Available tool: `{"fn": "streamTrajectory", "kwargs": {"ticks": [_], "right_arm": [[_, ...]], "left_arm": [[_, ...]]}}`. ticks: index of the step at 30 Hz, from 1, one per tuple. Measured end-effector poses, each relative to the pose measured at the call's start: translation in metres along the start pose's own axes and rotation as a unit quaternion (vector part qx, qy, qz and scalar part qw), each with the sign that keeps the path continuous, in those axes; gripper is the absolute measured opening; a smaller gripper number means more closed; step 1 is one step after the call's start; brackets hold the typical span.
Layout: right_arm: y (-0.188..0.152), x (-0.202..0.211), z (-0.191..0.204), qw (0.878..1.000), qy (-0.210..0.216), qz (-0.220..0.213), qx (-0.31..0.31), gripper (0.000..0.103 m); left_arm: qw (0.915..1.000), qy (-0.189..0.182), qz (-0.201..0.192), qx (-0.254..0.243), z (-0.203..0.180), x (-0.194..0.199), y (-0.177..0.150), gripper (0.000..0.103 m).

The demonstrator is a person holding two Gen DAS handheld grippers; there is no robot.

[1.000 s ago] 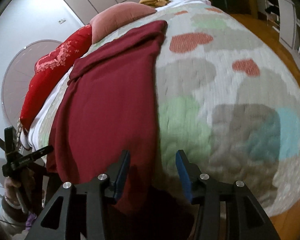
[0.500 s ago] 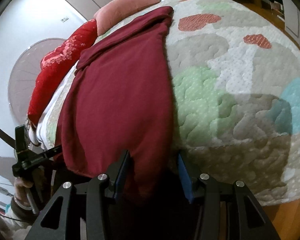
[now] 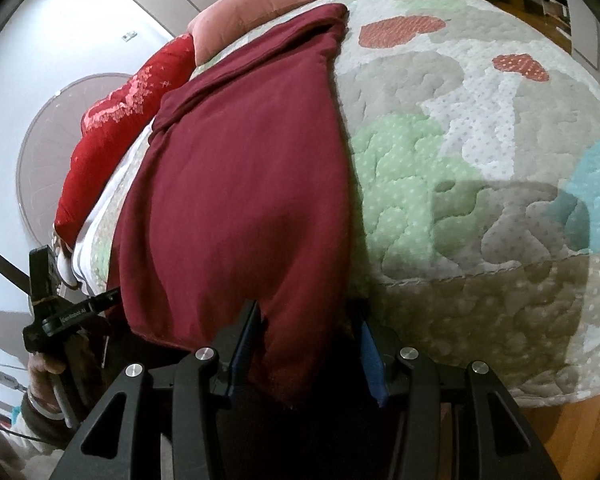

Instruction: Fold small clothes

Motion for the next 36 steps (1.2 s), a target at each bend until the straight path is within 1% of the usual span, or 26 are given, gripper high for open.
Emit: {"fn": "streamTrajectory", "kwargs": {"ticks": [3,5,7,8,9,10,11,12,13,14,15,16,17,20,22,23,25,29,33,36], "right_arm": [[-0.002,-0.004,0.0,1.0,0.0,0.002,0.003,0.045],[-0.002,-0.005,0.0,1.0,0.002,0.0,0.005,0.045],[-0.003,-0.005,0.0,1.0,0.001,-0.002,0.014,0.045],[-0.004,-0.005,0.0,1.0,-0.002,-0.003,0.021,0.039],[-0.005,-0.005,0.0,1.0,-0.004,-0.002,0.03,0.029],[-0.006,-0.005,0.002,0.999,-0.004,-0.001,0.043,0.025],[-0.007,-0.004,0.003,0.999,-0.001,-0.004,0.047,0.019],[-0.007,-0.003,0.005,0.999,0.003,-0.008,0.049,0.013],[-0.006,-0.001,0.007,0.999,0.006,-0.012,0.049,0.012],[-0.005,0.002,0.009,0.999,0.01,-0.016,0.049,0.011],[-0.005,0.005,0.011,0.998,0.015,-0.018,0.05,0.01],[-0.003,0.009,0.014,0.998,0.023,-0.023,0.049,0.01],[-0.002,0.016,0.018,0.998,0.032,-0.028,0.049,0.01],[0.001,0.035,0.025,0.997,0.05,-0.042,0.051,0.009],[0.001,0.049,0.03,0.995,0.058,-0.052,0.054,0.009],[0.001,0.057,0.033,0.995,0.065,-0.056,0.056,0.009],[0.001,0.067,0.037,0.994,0.07,-0.065,0.061,0.008],[-0.003,0.063,0.033,0.994,0.063,-0.06,0.06,0.008],[-0.011,0.04,0.022,0.997,0.043,-0.039,0.047,0.008],[-0.014,0.028,0.014,0.998,0.04,-0.024,0.034,0.008]], "left_arm": [[1.0,-0.004,0.001,0.001,-0.001,-0.002,-0.002,0.078],[0.9999,-0.013,0.006,0.007,-0.004,-0.006,-0.005,0.078],[0.9996,-0.025,0.012,0.007,-0.006,-0.009,-0.007,0.075],[0.9995,-0.03,0.01,0.005,-0.008,-0.009,-0.007,0.069],[0.9994,-0.033,0.007,0.003,-0.009,-0.009,-0.007,0.065],[0.9994,-0.034,0.006,0.002,-0.01,-0.008,-0.007,0.062],[0.9993,-0.037,0.004,0.001,-0.012,-0.008,-0.006,0.054],[0.9991,-0.042,0.001,0.002,-0.013,-0.006,-0.006,0.042],[0.9989,-0.048,-0.003,0.002,-0.015,-0.004,-0.005,0.035],[0.9983,-0.058,-0.007,0.001,-0.019,-0.001,-0.003,0.019],[0.998,-0.062,-0.012,-0.002,-0.021,0.002,-0.002,0.011],[0.9982,-0.057,-0.017,-0.007,-0.021,0.006,0.001,0.011],[0.9983,-0.051,-0.022,-0.015,-0.022,0.01,0.003,0.008],[0.9974,-0.06,-0.039,-0.007,-0.02,0.026,0.007,0.007],[0.9957,-0.066,-0.065,-0.004,-0.017,0.047,0.009,0.006],[0.9947,-0.067,-0.078,-0.004,-0.014,0.058,0.01,0.006],[0.994,-0.063,-0.089,0.002,-0.006,0.071,0.009,0.006],[0.9947,-0.055,-0.084,0.018,0.009,0.069,-0.003,0.006],[0.9962,-0.055,-0.058,0.035,0.011,0.046,-0.014,0.006],[0.9962,-0.056,-0.055,0.037,0.011,0.044,-0.015,0.006]]}}
Point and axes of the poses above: each gripper's, at about its wrist camera, not at the fingertips, and x roughly against the way its jaws point, z to its left, y to its top, the point moved 10 cm from there along -x, roughly the way its jaws point, and after that the axes turned 15 degrees about -x, right-handed, at the moved point
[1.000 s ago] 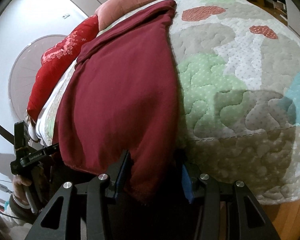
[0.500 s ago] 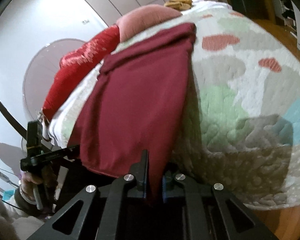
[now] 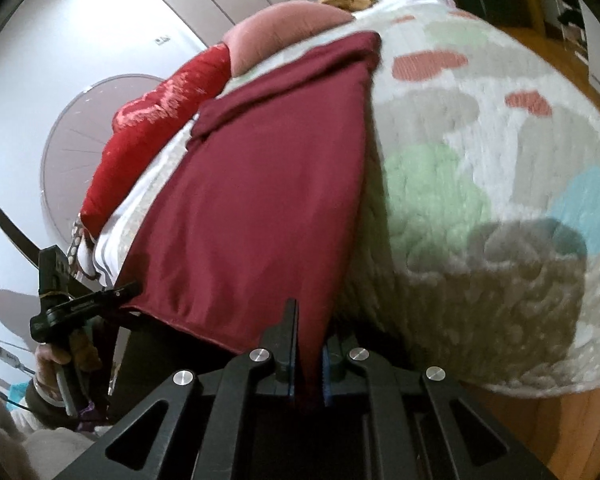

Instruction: Fold small clothes

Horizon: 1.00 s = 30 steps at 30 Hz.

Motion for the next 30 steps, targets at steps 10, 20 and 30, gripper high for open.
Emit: {"fn": "streamTrajectory", "kwargs": {"ticks": [10,20,30], "right_arm": [[0.051,0.027,0.044,0.997,0.069,-0.023,0.031,0.008],[0.161,0.014,0.083,0.993,0.047,-0.083,0.065,0.008],[0.219,-0.023,0.089,0.993,0.014,-0.097,0.06,0.008]], "left_arm": [[0.997,-0.019,-0.068,-0.032,-0.016,0.038,0.078,0.006],[0.9924,0.031,-0.106,-0.054,0.001,0.019,0.175,0.006],[0.9895,0.075,-0.102,-0.07,0.013,-0.01,0.217,0.006]]}}
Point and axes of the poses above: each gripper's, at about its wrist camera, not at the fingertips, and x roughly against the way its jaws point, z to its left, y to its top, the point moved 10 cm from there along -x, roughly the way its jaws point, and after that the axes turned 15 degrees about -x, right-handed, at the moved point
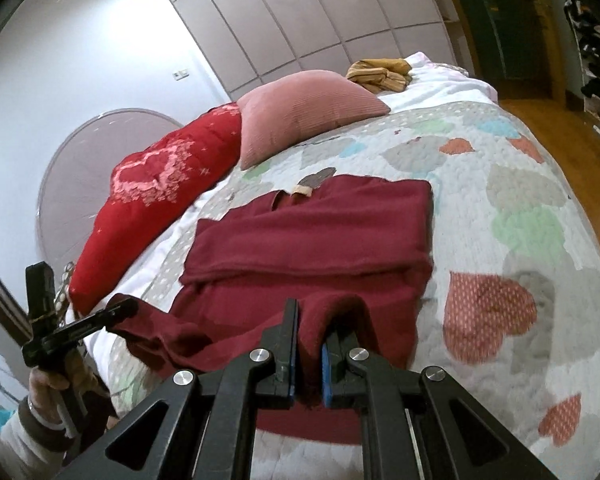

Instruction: Fold small clothes

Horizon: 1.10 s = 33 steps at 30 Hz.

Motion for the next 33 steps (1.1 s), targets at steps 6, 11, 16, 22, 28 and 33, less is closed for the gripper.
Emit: {"fn": "streamTrajectory", "kwargs": {"ticks": [6,11,16,22,28,33], "right_arm": [[0.013,-0.016,-0.002,1.0,-0.015,-0.003,0.008,0.008],[0.024,-0.026,-0.005,1.0,-0.026,-0.006,0.009,0.008],[0.035,-0.038,-0.008,0.999,-0.039,-0.014,0.012,0.008],[0.049,-0.057,-0.013,0.998,-0.055,-0.02,0.017,0.008],[0.07,-0.071,-0.019,0.997,-0.072,-0.027,0.025,0.008],[0.085,-0.081,-0.021,0.996,-0.076,-0.031,0.026,0.008]], "left_arm": [[0.9999,0.011,0.002,-0.009,0.003,-0.012,0.008,0.006],[0.9998,0.016,0.002,-0.009,0.009,-0.02,0.016,0.006],[0.9997,0.022,0.001,-0.01,0.013,-0.029,0.027,0.006],[0.999,0.036,0.0,-0.027,0.014,-0.046,0.046,0.006],[0.9989,0.04,-0.007,-0.022,0.02,-0.057,0.066,0.006],[0.9989,0.042,-0.011,-0.018,0.025,-0.064,0.083,0.006]]}}
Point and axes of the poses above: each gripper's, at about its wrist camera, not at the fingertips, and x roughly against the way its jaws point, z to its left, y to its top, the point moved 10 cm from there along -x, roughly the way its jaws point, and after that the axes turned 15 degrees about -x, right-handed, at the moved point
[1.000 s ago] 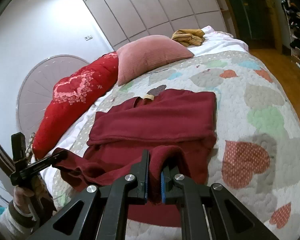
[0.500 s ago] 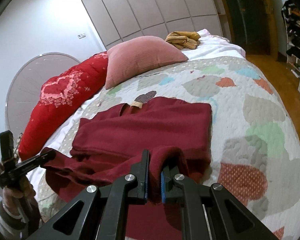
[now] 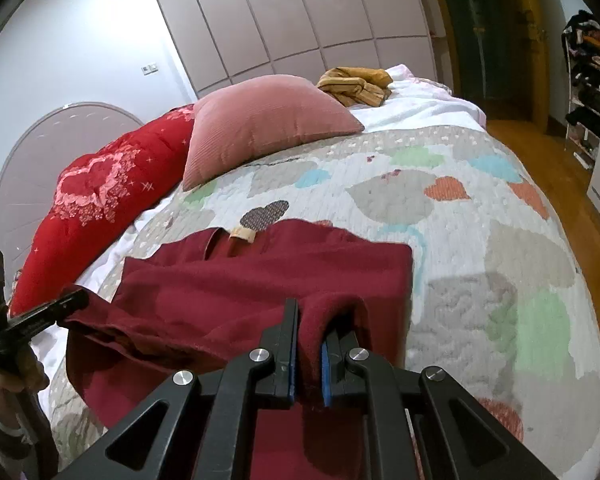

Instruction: Fold small clothes

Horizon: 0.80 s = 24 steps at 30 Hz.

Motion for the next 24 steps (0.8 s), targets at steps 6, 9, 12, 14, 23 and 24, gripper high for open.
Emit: {"fn": "streamTrajectory", "kwargs": {"ticks": [6,9,12,14,23,24], "right_arm": [[0.017,-0.016,-0.001,1.0,-0.007,-0.004,-0.005,0.008],[0.024,-0.026,-0.002,1.0,-0.016,-0.004,-0.005,0.008],[0.031,-0.037,-0.003,1.0,-0.025,-0.002,-0.002,0.008],[0.037,-0.044,-0.004,1.0,-0.029,-0.002,0.0,0.008],[0.055,-0.08,-0.02,0.998,-0.029,0.007,-0.055,0.008],[0.057,-0.085,-0.023,0.997,-0.026,0.013,-0.069,0.008]], "left_arm": [[0.9998,0.001,0.013,0.012,0.008,-0.02,0.016,0.006],[0.9998,0.009,0.014,0.009,0.011,-0.029,0.023,0.006],[0.9998,0.016,0.016,0.0,0.013,-0.039,0.032,0.006],[0.9996,0.019,0.021,-0.002,0.015,-0.047,0.036,0.006],[0.9991,0.003,0.037,0.02,0.024,-0.083,0.049,0.006],[0.999,0.0,0.038,0.022,0.025,-0.087,0.05,0.007]]}}
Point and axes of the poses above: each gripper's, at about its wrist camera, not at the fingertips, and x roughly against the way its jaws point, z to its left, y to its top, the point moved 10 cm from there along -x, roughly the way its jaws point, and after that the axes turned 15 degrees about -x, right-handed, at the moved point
